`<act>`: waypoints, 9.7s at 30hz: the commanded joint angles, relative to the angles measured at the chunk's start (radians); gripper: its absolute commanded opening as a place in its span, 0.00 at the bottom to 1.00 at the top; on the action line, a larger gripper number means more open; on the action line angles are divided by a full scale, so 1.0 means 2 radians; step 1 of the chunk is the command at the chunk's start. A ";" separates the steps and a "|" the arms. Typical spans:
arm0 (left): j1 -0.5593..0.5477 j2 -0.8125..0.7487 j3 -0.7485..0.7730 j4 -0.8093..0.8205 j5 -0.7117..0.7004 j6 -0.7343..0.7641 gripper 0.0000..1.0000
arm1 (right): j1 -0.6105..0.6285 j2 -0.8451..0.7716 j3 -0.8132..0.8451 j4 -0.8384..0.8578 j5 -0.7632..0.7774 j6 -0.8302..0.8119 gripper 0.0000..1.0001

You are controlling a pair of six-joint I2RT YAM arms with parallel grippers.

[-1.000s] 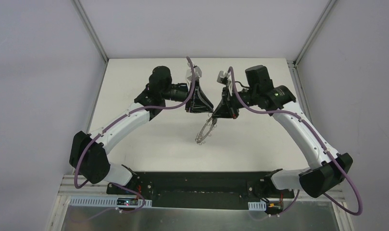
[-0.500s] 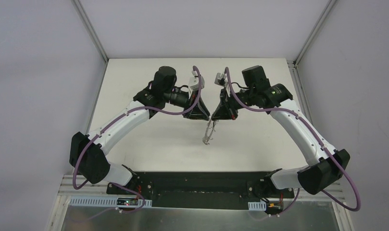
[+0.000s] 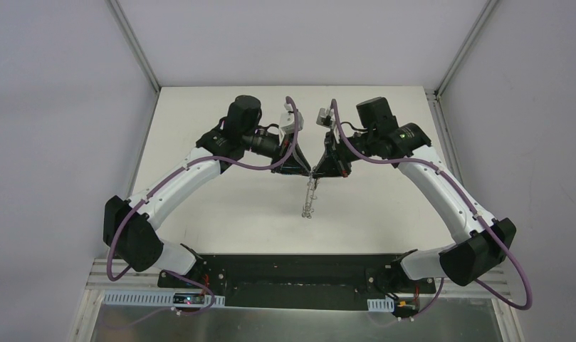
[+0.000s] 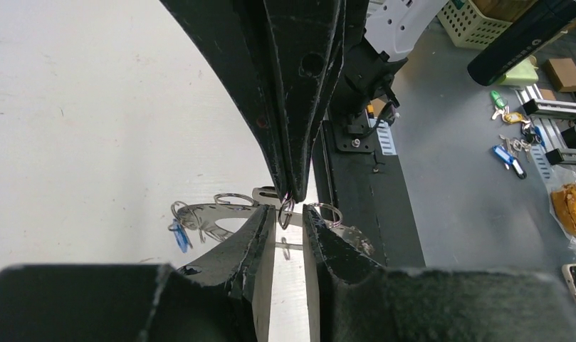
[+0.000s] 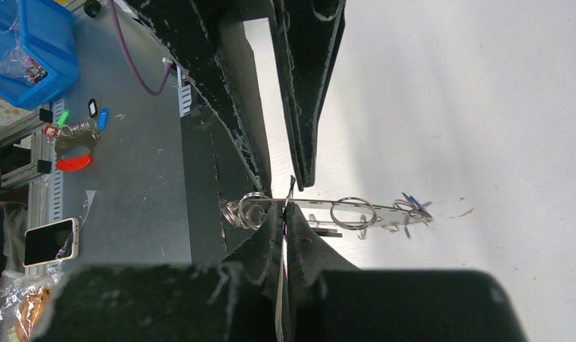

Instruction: Put the keys on the keyring

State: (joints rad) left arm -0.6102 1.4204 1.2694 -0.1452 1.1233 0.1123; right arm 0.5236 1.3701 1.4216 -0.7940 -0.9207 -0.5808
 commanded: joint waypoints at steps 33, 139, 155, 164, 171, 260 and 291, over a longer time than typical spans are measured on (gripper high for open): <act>-0.011 -0.009 -0.031 0.163 0.019 -0.130 0.00 | -0.021 -0.033 -0.002 0.061 -0.013 0.046 0.00; -0.002 0.001 -0.077 0.427 0.026 -0.357 0.00 | -0.078 -0.114 -0.071 0.119 -0.038 0.077 0.40; -0.002 0.016 -0.087 0.486 0.015 -0.413 0.00 | -0.078 -0.109 -0.069 0.131 -0.060 0.069 0.22; 0.000 0.028 -0.077 0.511 0.000 -0.440 0.00 | -0.078 -0.117 -0.088 0.128 -0.057 0.062 0.06; 0.000 0.036 -0.078 0.510 -0.003 -0.440 0.00 | -0.077 -0.116 -0.079 0.132 -0.052 0.069 0.24; -0.024 0.040 0.053 0.035 0.006 -0.042 0.18 | 0.002 -0.041 0.009 0.009 0.065 0.013 0.00; -0.006 0.051 -0.026 0.487 0.029 -0.438 0.00 | -0.036 -0.134 -0.079 0.054 0.034 0.000 0.20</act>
State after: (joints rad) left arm -0.6392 1.5265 1.2106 0.6628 1.1751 -0.6739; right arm 0.4576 1.1149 1.2865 -0.6994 -0.8173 -0.5617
